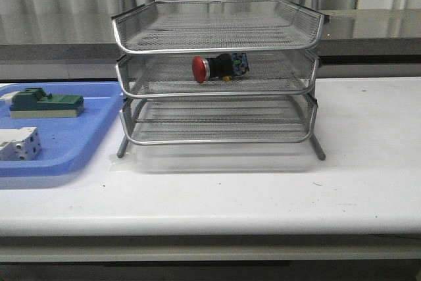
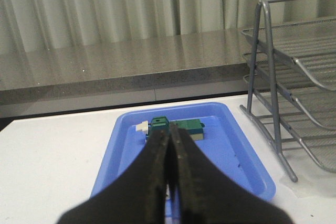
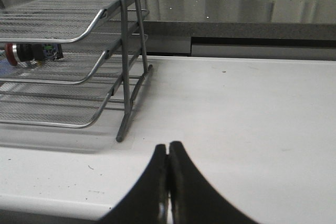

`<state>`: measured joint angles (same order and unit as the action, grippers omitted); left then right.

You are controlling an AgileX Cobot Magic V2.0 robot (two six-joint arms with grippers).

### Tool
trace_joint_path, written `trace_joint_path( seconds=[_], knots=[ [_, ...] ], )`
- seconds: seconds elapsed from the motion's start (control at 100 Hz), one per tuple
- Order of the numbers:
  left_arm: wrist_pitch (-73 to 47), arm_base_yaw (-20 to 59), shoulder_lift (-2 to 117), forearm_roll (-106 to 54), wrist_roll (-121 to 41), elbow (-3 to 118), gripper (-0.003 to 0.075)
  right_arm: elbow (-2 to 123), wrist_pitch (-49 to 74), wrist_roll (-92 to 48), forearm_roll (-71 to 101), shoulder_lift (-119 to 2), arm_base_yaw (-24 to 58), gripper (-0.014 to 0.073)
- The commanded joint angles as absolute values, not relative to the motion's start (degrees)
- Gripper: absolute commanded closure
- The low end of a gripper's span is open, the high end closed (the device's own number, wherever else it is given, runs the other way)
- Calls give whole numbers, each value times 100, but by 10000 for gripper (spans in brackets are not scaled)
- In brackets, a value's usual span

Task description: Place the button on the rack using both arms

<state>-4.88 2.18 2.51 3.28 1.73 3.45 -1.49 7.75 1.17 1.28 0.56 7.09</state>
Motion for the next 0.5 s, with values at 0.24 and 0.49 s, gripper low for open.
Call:
trace_joint_path(
  seconds=[0.24, 0.49],
  knots=[
    [314, 196, -130, 345, 462, -213, 741, -159, 277, 109, 46, 156, 671, 652],
    [327, 196, -143, 305, 462, -213, 741, -159, 277, 109, 46, 156, 671, 652]
  ],
)
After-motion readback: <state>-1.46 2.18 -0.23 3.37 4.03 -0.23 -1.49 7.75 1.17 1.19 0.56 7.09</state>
